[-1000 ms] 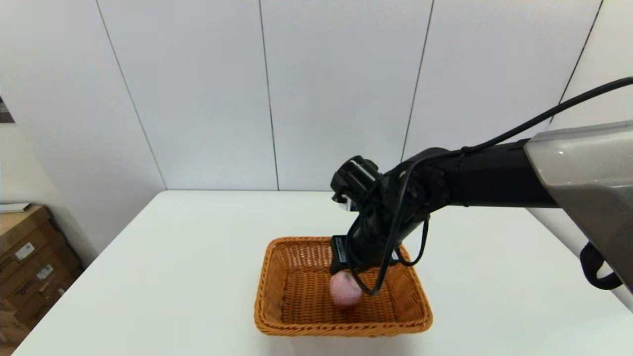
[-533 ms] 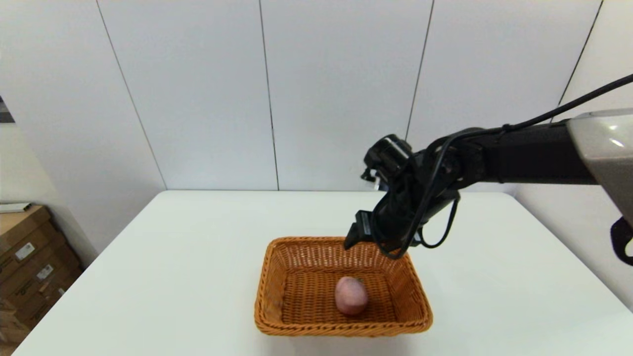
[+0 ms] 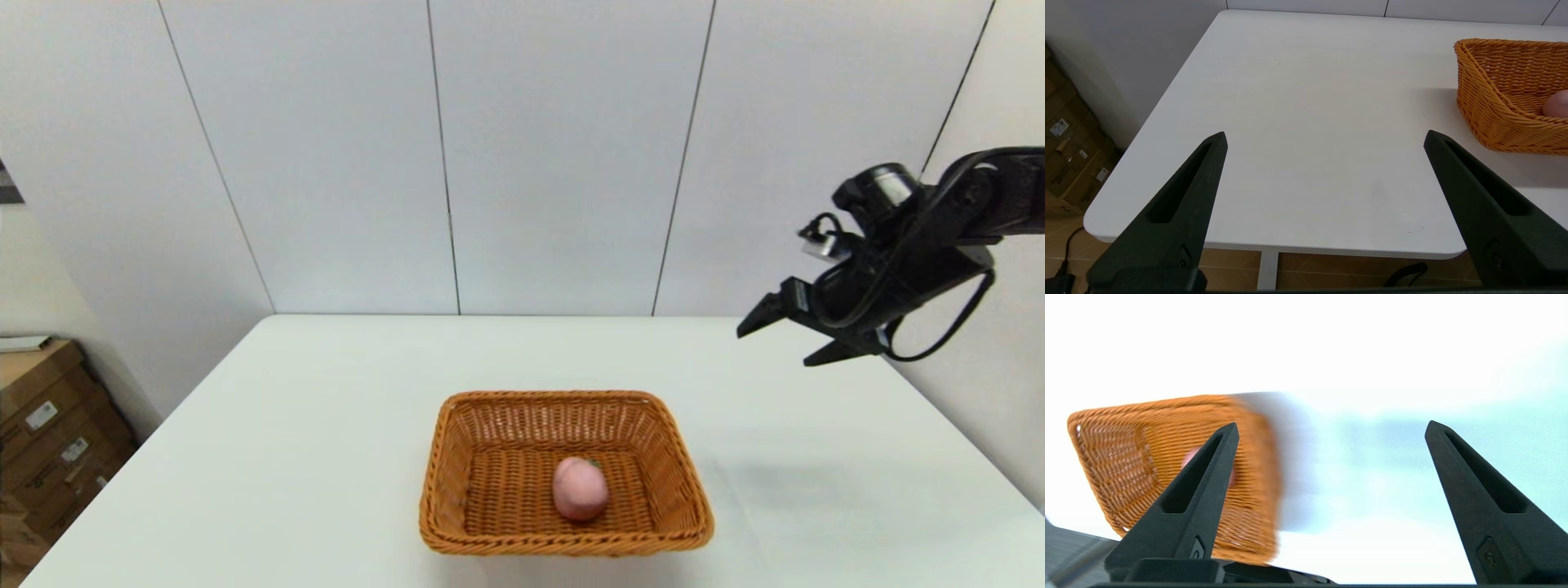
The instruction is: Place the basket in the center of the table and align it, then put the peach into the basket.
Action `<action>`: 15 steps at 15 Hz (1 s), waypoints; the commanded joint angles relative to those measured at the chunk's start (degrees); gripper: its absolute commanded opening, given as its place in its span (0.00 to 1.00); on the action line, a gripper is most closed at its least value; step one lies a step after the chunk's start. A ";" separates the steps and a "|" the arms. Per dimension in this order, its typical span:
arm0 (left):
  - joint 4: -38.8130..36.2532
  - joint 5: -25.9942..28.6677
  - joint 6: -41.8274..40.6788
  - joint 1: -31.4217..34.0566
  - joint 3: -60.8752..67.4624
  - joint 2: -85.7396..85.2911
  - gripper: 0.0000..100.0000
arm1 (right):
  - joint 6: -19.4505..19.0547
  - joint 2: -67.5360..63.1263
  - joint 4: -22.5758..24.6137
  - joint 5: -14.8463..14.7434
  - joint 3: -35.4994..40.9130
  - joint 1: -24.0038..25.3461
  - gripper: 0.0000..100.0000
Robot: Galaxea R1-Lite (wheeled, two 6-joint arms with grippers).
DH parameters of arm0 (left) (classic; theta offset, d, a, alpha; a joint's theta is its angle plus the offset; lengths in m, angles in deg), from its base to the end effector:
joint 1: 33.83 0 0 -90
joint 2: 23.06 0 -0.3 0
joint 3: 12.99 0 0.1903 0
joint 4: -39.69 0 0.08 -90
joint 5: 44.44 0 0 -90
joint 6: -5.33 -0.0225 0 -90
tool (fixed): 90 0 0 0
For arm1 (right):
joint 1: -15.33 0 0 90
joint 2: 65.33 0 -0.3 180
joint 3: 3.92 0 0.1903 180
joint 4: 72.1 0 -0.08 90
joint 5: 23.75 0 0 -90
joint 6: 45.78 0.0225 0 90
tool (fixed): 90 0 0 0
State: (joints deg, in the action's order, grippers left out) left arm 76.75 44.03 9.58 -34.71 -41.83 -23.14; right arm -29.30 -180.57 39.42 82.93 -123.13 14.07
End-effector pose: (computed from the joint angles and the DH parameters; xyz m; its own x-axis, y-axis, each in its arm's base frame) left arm -0.0320 0.0011 0.0771 0.9899 0.0115 -0.1415 -0.0215 0.9973 -0.0696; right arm 0.3615 -0.0015 0.1929 0.4185 0.2779 -0.8647 0.1578 0.9153 0.3705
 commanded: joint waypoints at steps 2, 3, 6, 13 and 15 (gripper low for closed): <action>0.11 -0.05 0.06 0.00 0.02 -0.01 1.00 | -5.50 5.29 -5.60 4.33 1.89 -12.37 1.00; 0.02 -0.05 0.06 0.00 0.02 -0.01 1.00 | -7.43 8.45 -7.18 6.26 3.47 -12.72 1.00; 0.02 -0.05 0.06 0.00 0.02 -0.01 1.00 | -9.54 18.12 -7.70 8.02 10.32 -12.28 1.00; 0.02 -0.05 0.06 0.00 0.02 -0.01 1.00 | -12.35 38.07 -7.70 13.47 27.38 -4.02 1.00; 0.02 -0.05 0.06 0.00 0.02 -0.01 1.00 | -12.26 42.90 -7.70 13.91 31.15 -1.82 1.00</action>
State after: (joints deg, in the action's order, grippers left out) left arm 76.73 44.00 9.60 -34.69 -41.72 -23.14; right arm -41.67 -146.86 31.95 96.02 -97.51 8.59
